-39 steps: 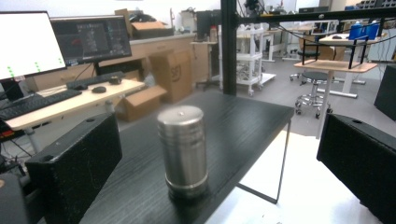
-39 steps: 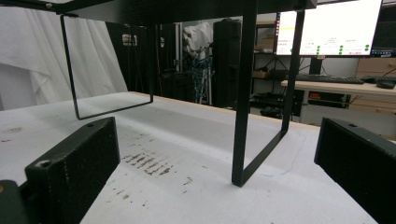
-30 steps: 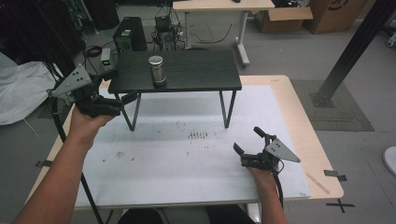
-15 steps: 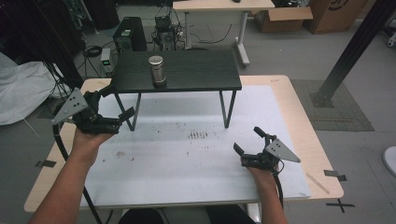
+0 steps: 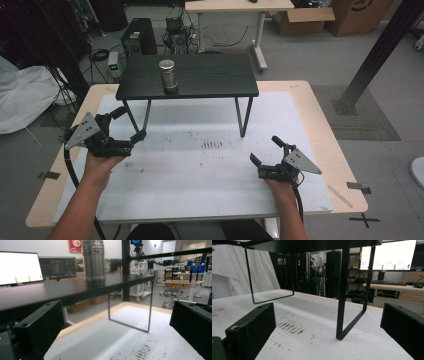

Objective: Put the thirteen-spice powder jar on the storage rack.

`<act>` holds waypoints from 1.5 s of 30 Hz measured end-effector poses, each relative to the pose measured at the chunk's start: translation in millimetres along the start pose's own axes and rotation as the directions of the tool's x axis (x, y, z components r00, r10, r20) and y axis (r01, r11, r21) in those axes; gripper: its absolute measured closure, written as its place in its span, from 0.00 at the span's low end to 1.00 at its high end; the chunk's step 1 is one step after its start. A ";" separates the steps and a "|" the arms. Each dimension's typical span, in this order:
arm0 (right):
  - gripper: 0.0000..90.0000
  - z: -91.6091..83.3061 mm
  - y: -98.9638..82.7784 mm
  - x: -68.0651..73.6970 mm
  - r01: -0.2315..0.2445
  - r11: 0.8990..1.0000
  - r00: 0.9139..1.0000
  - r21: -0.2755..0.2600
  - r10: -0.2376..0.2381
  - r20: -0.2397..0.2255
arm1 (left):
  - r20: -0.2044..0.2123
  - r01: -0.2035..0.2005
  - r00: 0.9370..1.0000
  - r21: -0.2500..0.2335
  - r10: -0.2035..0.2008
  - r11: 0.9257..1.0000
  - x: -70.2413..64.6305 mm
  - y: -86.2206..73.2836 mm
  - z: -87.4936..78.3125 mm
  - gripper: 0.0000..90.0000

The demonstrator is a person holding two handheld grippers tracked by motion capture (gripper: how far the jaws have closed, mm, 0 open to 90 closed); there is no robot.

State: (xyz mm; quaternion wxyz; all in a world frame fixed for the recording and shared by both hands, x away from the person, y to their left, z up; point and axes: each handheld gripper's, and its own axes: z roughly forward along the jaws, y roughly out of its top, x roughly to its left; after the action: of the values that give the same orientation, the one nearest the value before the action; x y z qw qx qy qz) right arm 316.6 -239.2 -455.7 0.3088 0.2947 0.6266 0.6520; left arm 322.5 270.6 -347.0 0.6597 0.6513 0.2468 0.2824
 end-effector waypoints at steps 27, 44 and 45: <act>0.00 0.1 0.0 0.1 0.003 1.000 1.000 0.000 -0.003 -0.002 | -0.014 0.087 0.996 0.077 -0.086 0.993 -13.5 -79.7 -11.3 0.00; 0.00 0.3 0.0 0.2 0.003 1.000 1.000 0.003 -0.003 -0.001 | -0.024 0.100 0.995 0.093 -0.098 0.991 -20.3 -102.6 -17.4 0.00; 0.00 0.4 0.1 0.2 0.003 1.000 1.000 0.005 -0.003 -0.002 | -0.023 0.089 0.996 0.091 -0.088 0.992 -21.8 -102.8 -17.7 0.00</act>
State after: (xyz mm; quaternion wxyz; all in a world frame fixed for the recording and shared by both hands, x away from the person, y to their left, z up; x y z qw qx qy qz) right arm 316.7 -238.8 -455.6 0.3084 0.2941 0.6288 0.6504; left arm 299.8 269.0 -451.1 0.6386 0.6665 0.2945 0.2475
